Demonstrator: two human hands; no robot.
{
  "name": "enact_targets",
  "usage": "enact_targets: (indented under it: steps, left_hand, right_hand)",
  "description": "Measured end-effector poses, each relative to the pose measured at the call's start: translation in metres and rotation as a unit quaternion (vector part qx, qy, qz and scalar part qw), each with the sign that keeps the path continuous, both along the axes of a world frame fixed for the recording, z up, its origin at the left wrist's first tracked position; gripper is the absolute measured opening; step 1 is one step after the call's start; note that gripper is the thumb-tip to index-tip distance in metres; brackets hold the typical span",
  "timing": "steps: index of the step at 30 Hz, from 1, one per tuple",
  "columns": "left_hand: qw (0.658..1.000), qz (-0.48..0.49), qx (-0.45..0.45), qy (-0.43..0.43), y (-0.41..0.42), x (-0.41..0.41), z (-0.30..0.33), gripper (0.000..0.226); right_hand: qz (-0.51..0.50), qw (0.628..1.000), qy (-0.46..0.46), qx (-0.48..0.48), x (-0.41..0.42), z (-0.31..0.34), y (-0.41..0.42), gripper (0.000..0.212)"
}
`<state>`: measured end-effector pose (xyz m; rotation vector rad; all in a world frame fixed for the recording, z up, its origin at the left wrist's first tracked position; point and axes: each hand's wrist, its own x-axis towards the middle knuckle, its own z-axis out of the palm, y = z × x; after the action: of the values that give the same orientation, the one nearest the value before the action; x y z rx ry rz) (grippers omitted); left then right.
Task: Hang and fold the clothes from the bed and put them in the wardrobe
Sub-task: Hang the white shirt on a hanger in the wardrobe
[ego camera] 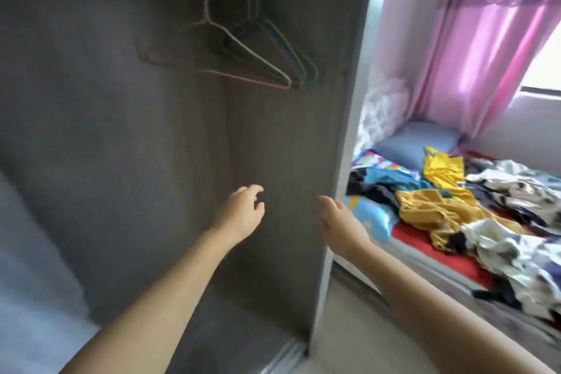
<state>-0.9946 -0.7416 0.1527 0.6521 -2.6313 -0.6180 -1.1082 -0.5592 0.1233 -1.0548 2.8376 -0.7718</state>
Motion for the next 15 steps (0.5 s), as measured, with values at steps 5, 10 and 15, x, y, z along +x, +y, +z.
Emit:
enact_targets:
  steps: [5,10,15]
  left_hand:
    - [0.979,-0.186,0.0,-0.086,0.101,-0.054,-0.049,0.036]
    - [0.911,-0.382,-0.019,-0.153,0.199,-0.057,-0.092,0.04]
    - [0.82,-0.535,-0.059,-0.196,0.302,-0.018,-0.132,0.041]
  right_hand:
    - [-0.177,0.983,-0.044,0.038,0.009,-0.05,0.134,0.05]
    - [-0.354,0.929,-0.101,0.027,0.089,-0.095,0.237,0.048]
    - [-0.492,0.847,-0.195,0.051,0.209,-0.136,0.32,0.047]
